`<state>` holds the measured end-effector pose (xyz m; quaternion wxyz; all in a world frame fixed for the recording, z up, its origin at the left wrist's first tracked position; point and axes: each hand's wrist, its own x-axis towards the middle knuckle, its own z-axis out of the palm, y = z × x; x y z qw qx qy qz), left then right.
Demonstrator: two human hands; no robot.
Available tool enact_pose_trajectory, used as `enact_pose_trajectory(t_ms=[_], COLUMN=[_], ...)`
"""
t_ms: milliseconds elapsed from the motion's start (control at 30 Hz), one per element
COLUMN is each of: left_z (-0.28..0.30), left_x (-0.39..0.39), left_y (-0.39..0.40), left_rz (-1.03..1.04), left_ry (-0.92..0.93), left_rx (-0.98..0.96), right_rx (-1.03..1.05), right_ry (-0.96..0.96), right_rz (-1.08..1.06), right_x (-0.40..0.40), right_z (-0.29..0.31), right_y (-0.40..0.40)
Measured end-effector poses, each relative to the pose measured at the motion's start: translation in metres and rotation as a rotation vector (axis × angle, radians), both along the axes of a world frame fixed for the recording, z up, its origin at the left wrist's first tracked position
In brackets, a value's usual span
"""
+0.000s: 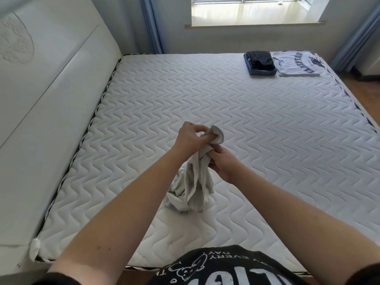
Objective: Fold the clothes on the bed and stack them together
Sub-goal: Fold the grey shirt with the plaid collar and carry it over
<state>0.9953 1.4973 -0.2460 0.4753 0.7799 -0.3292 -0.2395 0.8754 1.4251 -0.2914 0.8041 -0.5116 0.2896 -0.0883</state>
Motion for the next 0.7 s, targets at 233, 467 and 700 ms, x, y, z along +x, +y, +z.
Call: enact_pose_trajectory(t_ms=[233,467,700], left_z=[-0.034,-0.08,-0.1], left_x=[-0.008,-0.016,-0.022], left_y=[0.012,0.033,0.051], left_rz=[0.126,0.042,0.017], left_ry=[0.586,0.64,0.82], left_rx=[-0.083,-0.035,-0.011], right_rx=[0.09,0.307,0.487], right_ry=[-0.024,-0.086,-0.097], right_rz=[-0.057,-0.027,-0.115], right_x=[-0.005,-0.006,-0.007], right_z=[-0.005,-0.016,-0.033], right_y=[-0.006,0.009,0.01])
